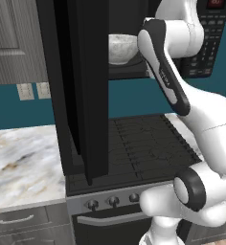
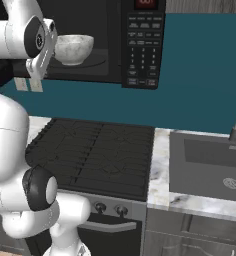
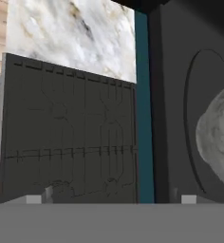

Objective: Pick the tomato from the sink and place it in the bowl. Then pick the bowl and place it in the microwave. Then close the microwave door and press the start button.

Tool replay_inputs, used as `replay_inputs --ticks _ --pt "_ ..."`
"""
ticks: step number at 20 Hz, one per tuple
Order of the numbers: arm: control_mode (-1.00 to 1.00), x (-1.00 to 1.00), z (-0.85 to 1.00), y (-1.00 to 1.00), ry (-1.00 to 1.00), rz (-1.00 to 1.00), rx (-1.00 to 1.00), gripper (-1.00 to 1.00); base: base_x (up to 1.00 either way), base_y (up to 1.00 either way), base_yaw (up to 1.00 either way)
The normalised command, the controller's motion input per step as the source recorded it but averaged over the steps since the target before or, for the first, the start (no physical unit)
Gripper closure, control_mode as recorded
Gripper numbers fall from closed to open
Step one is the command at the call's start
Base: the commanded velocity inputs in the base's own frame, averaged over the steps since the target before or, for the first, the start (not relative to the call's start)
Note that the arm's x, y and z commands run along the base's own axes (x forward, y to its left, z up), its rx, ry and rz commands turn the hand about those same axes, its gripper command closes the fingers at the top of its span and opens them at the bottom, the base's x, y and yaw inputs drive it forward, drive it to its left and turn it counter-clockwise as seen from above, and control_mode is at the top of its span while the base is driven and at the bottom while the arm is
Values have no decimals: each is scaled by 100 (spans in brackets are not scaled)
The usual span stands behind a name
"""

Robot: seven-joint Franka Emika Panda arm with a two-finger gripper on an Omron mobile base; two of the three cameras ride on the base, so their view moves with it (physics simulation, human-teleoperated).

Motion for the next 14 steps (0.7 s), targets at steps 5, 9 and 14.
replay_inputs --ticks 5,9,14 --pt "-100 -100 -15 -2 0 0 3 -100 0 0 0" --pt "-100 -100 -12 0 0 1 1 -100 0 0 0" --pt "-100 -100 -70 0 0 4 0 -100 0 0 0"
